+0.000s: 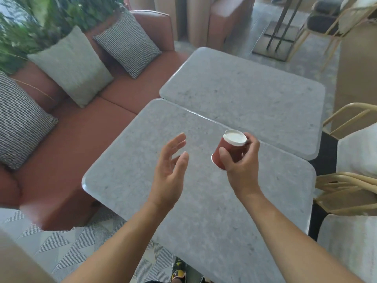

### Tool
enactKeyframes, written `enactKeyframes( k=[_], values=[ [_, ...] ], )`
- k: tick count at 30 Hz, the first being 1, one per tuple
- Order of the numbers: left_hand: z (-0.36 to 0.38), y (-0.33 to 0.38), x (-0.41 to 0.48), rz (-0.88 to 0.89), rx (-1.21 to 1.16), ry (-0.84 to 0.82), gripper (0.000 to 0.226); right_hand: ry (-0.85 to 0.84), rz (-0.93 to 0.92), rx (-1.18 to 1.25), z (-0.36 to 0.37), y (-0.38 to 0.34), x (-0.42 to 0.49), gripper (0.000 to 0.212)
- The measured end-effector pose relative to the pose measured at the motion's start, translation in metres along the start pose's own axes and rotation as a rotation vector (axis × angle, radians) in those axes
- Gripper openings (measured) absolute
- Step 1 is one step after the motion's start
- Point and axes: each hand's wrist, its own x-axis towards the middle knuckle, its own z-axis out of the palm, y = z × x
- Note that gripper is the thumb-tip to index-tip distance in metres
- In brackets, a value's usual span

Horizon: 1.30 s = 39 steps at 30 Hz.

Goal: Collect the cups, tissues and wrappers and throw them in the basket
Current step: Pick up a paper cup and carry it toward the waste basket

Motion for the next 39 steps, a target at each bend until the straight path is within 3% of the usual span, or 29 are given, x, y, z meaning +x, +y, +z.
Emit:
enactKeyframes(
  k=[13,20,39],
  values=[
    [-0.074,0.039,-0.015,0.098,0.067,0.129,0.048,-0.154,-0.117,0.095,0.067,-0.067,-0.039,0.046],
    [-0.099,0.058,-0.045,0.120,0.085,0.258,0.040,-0.258,-0.146,0.087,0.070,-0.081,-0.065,0.051],
    [-0.091,0.083,-0.236,0.143,0.099,0.637,0.037,-0.717,-0.284,0.034,0.030,-0.093,-0.187,0.051]
  ],
)
